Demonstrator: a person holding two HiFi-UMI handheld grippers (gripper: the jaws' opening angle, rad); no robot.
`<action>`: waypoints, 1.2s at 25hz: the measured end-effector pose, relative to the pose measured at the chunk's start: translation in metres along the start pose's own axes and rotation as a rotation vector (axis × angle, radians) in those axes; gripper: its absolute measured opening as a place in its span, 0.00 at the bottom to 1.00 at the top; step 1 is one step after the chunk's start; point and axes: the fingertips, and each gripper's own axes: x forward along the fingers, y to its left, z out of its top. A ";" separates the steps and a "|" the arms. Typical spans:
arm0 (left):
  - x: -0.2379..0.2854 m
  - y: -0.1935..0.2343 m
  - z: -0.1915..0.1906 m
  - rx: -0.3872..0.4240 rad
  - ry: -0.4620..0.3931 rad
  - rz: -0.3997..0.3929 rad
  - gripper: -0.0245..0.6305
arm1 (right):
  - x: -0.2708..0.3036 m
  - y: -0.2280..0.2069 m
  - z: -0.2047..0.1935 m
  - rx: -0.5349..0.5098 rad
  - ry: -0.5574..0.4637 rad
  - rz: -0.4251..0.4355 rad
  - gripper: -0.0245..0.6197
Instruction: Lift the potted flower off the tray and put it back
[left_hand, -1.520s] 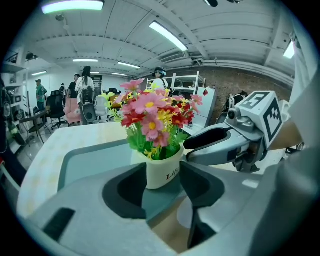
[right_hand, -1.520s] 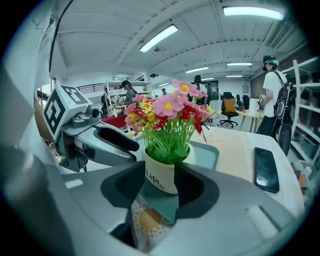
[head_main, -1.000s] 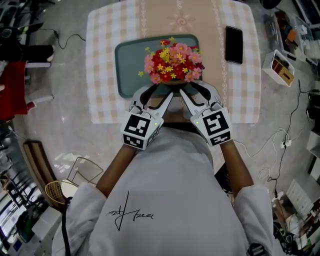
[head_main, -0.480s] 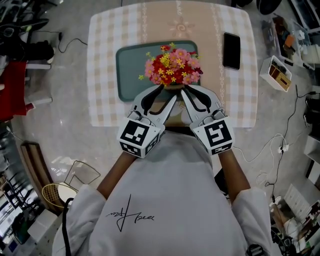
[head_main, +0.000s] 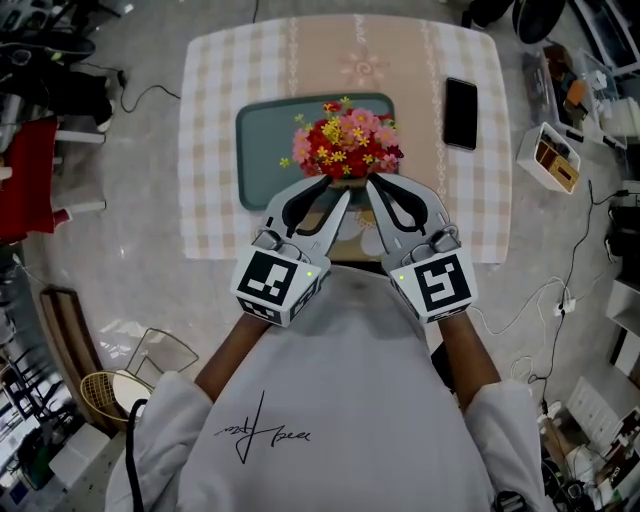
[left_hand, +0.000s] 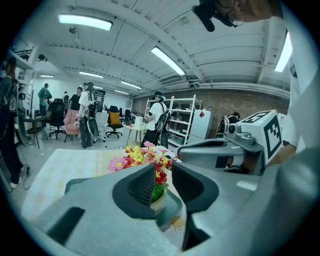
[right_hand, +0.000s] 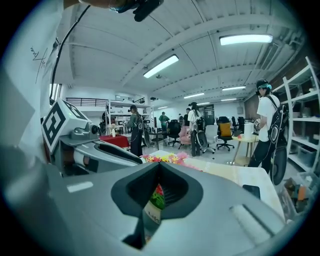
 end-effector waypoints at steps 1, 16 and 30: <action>-0.001 0.000 0.002 -0.003 -0.006 0.002 0.18 | 0.000 0.001 0.002 -0.001 0.000 0.002 0.05; -0.006 -0.008 0.039 -0.008 -0.110 -0.032 0.06 | -0.002 0.015 0.033 0.002 -0.032 0.067 0.05; -0.018 -0.022 0.046 0.025 -0.113 -0.149 0.04 | -0.012 0.011 0.043 0.018 -0.013 0.103 0.04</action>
